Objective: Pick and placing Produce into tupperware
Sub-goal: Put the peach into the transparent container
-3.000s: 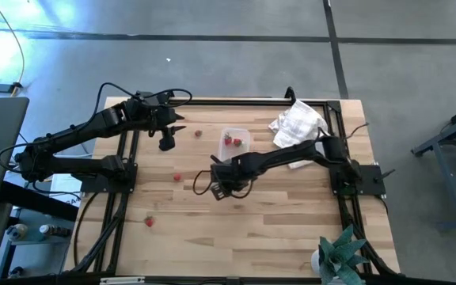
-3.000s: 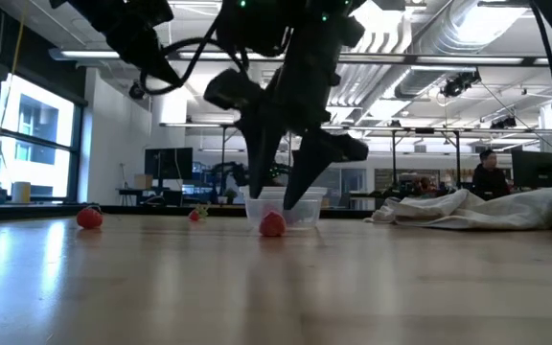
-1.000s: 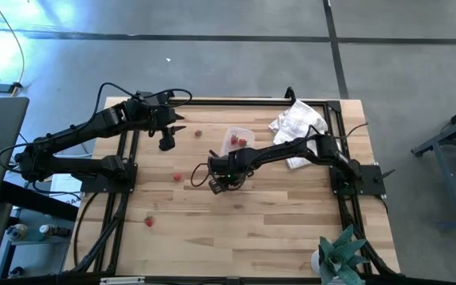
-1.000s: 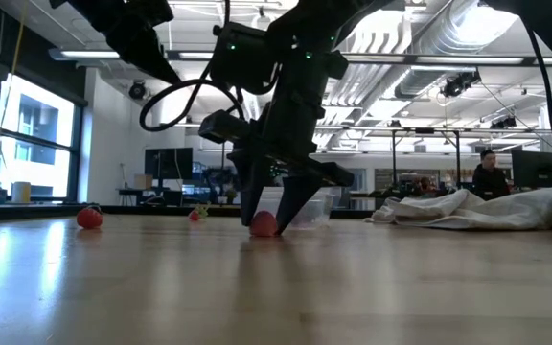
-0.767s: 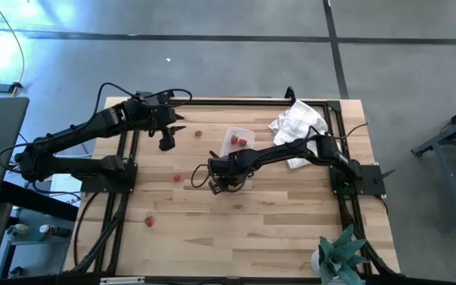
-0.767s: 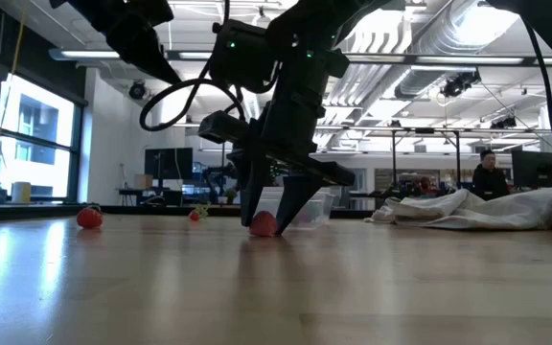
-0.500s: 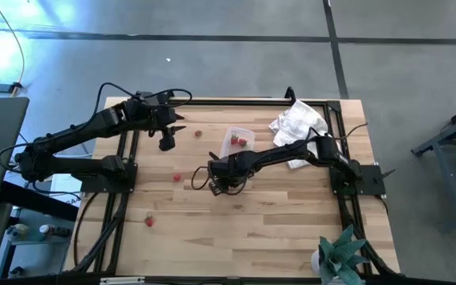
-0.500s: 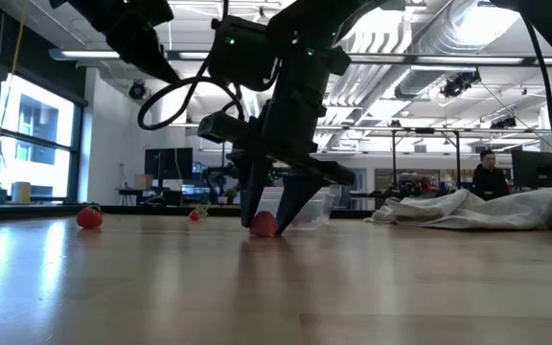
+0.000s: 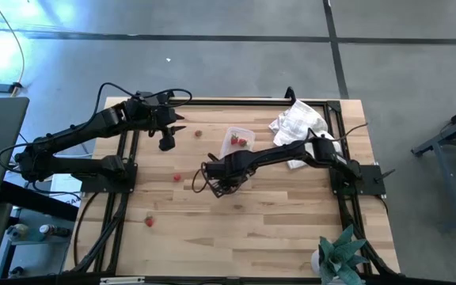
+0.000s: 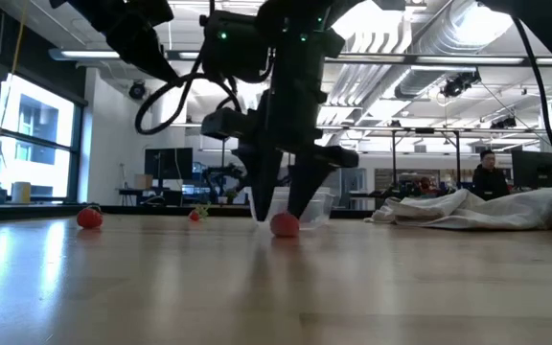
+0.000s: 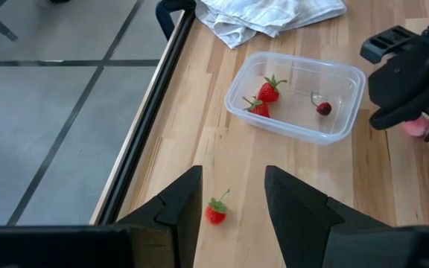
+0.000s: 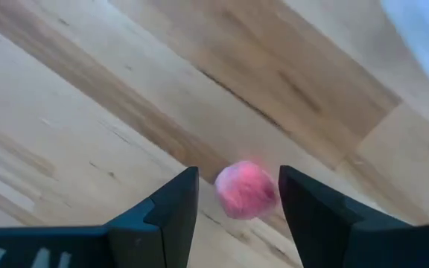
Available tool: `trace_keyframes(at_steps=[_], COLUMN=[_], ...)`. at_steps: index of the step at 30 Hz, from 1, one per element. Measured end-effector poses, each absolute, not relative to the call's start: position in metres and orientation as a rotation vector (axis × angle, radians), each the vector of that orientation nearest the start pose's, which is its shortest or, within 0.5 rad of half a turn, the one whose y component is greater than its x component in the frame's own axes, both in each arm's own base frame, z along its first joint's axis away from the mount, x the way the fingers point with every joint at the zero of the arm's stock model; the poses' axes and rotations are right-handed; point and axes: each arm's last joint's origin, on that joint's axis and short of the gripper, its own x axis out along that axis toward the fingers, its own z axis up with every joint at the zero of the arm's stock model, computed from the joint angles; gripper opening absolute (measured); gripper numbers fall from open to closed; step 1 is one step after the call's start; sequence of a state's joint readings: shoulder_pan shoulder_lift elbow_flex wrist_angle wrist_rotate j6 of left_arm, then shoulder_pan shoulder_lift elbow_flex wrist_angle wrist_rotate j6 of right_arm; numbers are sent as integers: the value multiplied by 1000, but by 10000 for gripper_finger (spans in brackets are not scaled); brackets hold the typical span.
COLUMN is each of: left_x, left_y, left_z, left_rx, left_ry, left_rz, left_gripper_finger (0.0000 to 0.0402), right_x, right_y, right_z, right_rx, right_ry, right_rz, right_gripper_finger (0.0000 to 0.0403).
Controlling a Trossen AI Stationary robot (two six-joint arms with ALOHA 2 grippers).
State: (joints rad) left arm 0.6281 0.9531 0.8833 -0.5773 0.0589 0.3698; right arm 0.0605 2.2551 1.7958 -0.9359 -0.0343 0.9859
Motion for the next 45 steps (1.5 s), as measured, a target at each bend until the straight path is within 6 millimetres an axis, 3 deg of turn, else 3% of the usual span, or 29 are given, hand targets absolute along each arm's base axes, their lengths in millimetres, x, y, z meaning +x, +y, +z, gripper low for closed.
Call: trace_keyframes(at_steps=[45], left_x=[157], left_y=[112], left_z=[303], left_rx=[128], left_ry=[707], left_rz=[425], left_gripper_finger=[136], right_x=[447], right_y=[32], right_z=[146], right_rx=[737], right_ry=[1374], right_rz=[-563], right_gripper_finger=[178])
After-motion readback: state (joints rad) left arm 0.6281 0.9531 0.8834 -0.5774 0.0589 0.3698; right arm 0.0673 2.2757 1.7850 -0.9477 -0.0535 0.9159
